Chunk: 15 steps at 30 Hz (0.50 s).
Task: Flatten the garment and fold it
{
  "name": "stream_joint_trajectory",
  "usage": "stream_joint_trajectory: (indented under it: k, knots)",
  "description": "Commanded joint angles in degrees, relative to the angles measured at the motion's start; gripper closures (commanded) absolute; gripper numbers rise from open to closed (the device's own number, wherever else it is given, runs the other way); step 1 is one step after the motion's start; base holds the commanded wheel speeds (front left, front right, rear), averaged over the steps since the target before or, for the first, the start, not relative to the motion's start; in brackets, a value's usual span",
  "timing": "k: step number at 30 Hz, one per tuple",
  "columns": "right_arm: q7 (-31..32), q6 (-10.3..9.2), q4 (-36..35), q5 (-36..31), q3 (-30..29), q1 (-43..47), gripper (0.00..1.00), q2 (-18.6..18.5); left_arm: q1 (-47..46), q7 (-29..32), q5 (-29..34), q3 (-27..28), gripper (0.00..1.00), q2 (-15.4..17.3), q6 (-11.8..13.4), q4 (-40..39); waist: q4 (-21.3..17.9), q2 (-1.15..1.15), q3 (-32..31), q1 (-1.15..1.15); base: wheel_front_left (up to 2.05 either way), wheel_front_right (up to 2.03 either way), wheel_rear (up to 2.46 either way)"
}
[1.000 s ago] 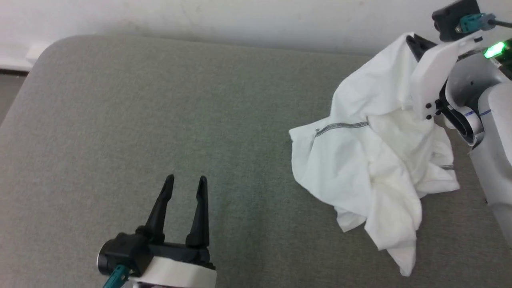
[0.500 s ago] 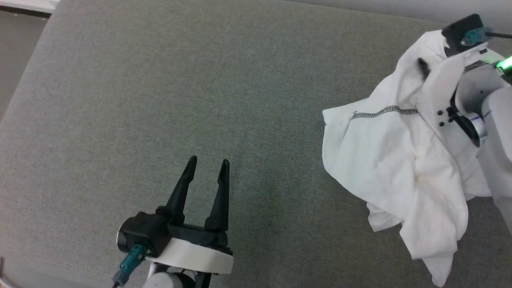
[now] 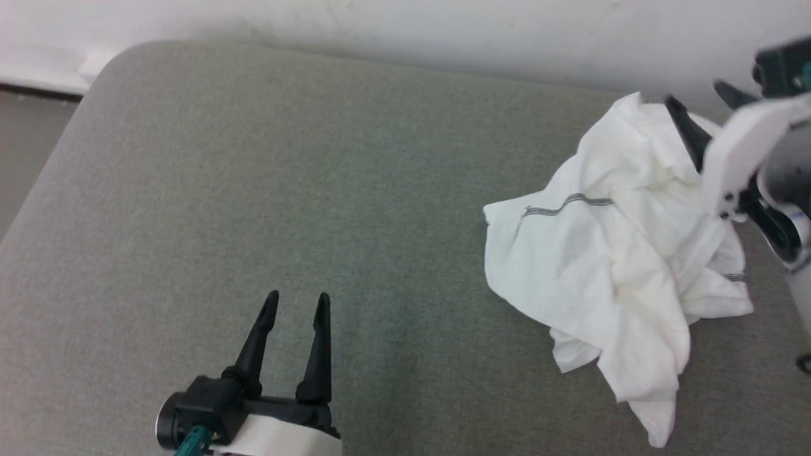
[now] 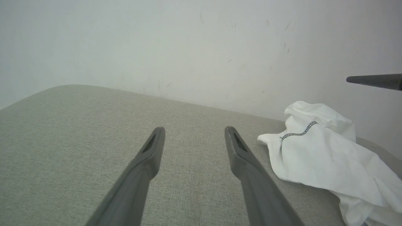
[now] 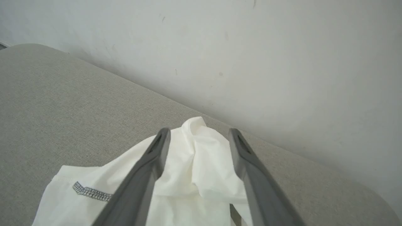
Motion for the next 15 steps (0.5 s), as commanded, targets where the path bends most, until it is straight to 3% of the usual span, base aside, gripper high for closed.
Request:
stream_joint_trajectory:
  k: [1,9,15]
  knots:
    - [1.4,-0.05,-1.3,0.2,-2.0,3.5,0.0,-0.5,0.9,-0.3,0.6,0.6,0.0,-0.1,0.1,-0.5,-4.0,0.0,-4.5,0.01,0.0,0.0,0.0]
    - [13.9,-0.05,-15.1,-3.3,-17.4,24.7,0.0,1.7,3.0,-0.3,1.6,2.0,0.0,-0.1,-0.6,-2.3,-4.5,0.0,-2.4,0.01,0.0,0.0,0.0]
    - [16.3,-0.05,-21.8,-6.4,-20.4,31.5,0.0,5.4,1.3,-0.3,2.3,1.8,0.0,-0.1,-1.1,-2.7,-3.5,0.0,1.5,0.01,0.0,0.0,0.0]
